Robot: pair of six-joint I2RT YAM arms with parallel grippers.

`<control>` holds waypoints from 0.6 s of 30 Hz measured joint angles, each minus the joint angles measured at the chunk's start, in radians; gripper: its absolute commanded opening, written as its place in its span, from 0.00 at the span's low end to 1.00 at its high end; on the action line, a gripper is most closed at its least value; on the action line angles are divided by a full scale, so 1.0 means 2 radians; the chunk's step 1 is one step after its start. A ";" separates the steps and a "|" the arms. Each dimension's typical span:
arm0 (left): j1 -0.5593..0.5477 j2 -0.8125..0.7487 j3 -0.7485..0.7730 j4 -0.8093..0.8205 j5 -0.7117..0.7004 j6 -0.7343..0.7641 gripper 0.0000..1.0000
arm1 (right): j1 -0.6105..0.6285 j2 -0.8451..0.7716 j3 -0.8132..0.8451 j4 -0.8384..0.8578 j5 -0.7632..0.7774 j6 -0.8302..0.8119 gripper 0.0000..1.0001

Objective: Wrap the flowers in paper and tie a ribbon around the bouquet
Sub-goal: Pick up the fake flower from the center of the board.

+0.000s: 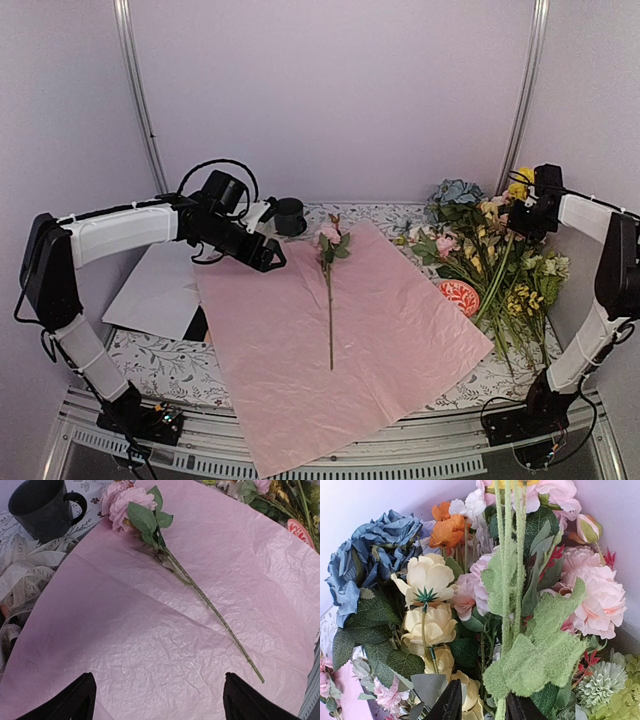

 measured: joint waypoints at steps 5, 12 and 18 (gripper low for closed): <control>0.000 0.000 0.000 0.000 0.000 0.000 0.88 | 0.002 0.008 0.000 0.000 0.009 0.007 0.41; 0.000 0.000 0.000 -0.001 0.001 0.004 0.89 | 0.002 0.044 0.004 -0.004 0.030 0.009 0.30; 0.000 0.000 0.000 -0.001 -0.001 0.009 0.89 | 0.002 0.073 0.019 -0.007 0.044 0.007 0.00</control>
